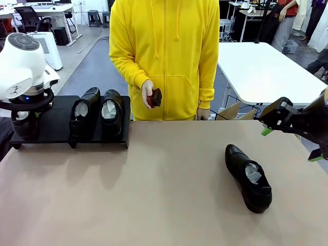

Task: Organize the shoes by placing them on the stand.
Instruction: Place the Shoe from the middle of the table onto the Shoes Stand, then pick up one Shoe and place it in the middle of the table.

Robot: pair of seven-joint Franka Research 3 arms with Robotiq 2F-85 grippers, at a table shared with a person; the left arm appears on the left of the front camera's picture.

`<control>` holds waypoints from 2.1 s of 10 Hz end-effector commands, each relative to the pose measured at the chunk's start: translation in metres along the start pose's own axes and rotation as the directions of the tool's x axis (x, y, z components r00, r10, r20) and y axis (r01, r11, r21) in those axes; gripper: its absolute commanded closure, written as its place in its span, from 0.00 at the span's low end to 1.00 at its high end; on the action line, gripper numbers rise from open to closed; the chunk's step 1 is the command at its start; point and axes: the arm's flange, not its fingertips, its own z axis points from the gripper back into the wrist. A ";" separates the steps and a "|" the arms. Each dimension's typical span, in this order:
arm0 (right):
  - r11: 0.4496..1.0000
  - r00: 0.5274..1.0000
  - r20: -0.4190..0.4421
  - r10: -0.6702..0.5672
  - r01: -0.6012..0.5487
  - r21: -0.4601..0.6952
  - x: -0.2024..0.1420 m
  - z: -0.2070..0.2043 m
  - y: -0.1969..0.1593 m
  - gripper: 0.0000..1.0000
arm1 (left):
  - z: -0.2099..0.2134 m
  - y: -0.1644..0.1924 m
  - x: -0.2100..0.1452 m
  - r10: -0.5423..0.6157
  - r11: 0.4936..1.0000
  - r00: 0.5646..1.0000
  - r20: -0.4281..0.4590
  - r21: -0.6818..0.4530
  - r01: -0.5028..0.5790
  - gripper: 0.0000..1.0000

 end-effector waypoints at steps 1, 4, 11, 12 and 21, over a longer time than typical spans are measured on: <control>1.000 1.000 -0.012 0.016 -0.016 0.024 0.001 -0.001 0.003 0.00 | 0.006 0.004 0.002 0.017 0.999 1.000 0.005 0.031 -0.018 0.13; 1.000 1.000 -0.012 0.016 -0.016 0.024 0.001 -0.001 0.003 0.00 | 0.031 0.014 -0.001 0.016 0.998 0.999 0.030 0.063 -0.018 0.00; 1.000 1.000 -0.012 0.016 -0.016 0.024 0.001 -0.001 0.003 0.00 | 0.032 0.015 0.004 0.017 0.999 1.000 0.019 0.028 -0.017 0.00; 1.000 1.000 -0.012 0.016 -0.016 0.024 0.001 -0.001 0.003 0.00 | 0.032 0.015 0.004 0.017 0.999 1.000 0.019 0.028 -0.017 0.00; 1.000 1.000 -0.012 0.016 -0.016 0.024 0.001 -0.001 0.003 0.00 | 0.149 -0.023 -0.059 -0.215 0.959 0.974 -0.064 -0.200 0.199 0.00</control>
